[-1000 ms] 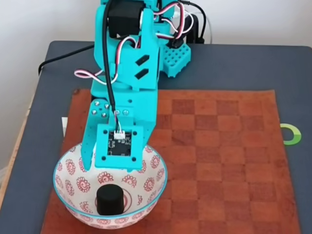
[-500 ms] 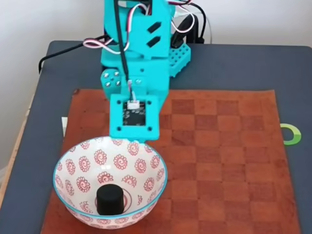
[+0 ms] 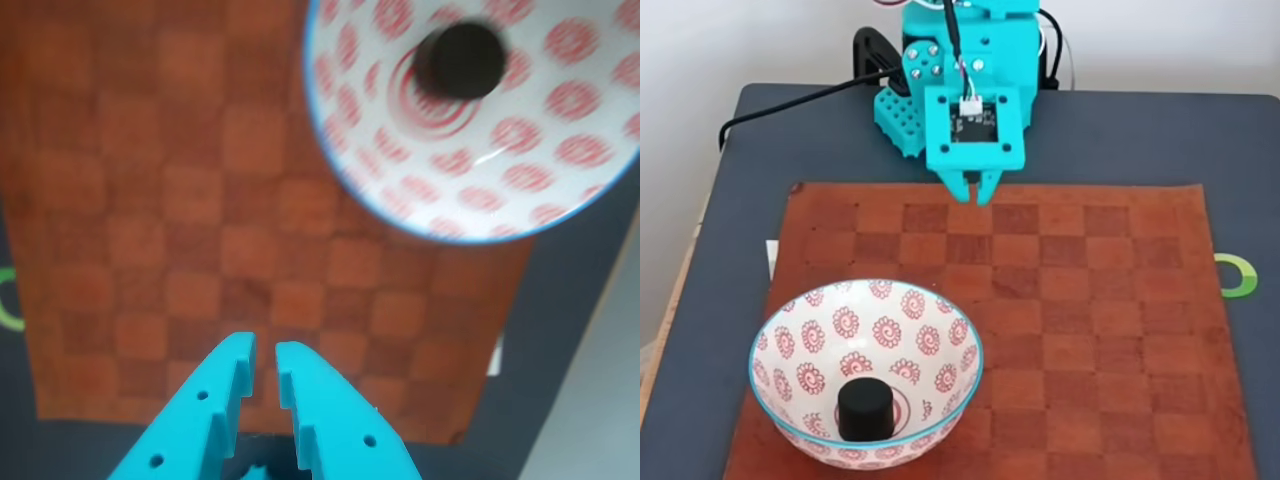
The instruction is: Grasp a black cylinder and put it in the bin.
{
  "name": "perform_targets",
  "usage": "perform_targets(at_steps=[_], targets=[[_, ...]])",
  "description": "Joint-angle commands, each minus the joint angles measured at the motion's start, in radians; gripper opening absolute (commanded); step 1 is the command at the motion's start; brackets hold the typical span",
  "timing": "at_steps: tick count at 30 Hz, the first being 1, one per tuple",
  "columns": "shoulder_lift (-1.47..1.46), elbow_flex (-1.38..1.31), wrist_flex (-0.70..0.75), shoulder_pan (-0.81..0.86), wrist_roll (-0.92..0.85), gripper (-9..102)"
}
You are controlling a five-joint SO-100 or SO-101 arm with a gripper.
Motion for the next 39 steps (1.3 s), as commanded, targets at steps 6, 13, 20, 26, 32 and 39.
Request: perform_targets(at_steps=[6, 13, 20, 26, 32, 39], targets=[[0.341, 0.336, -0.078, -0.146, 0.17, 0], [0.571, 0.614, -0.227, -0.261, 0.291, 0], [0.756, 0.873, -0.411, -0.331, 0.364, 0], [0.867, 1.088, -0.538, -0.336, 0.41, 0], [0.954, 1.232, -0.601, -0.322, 0.434, 0], [1.039, 1.353, -0.601, -0.321, 0.505, 0]])
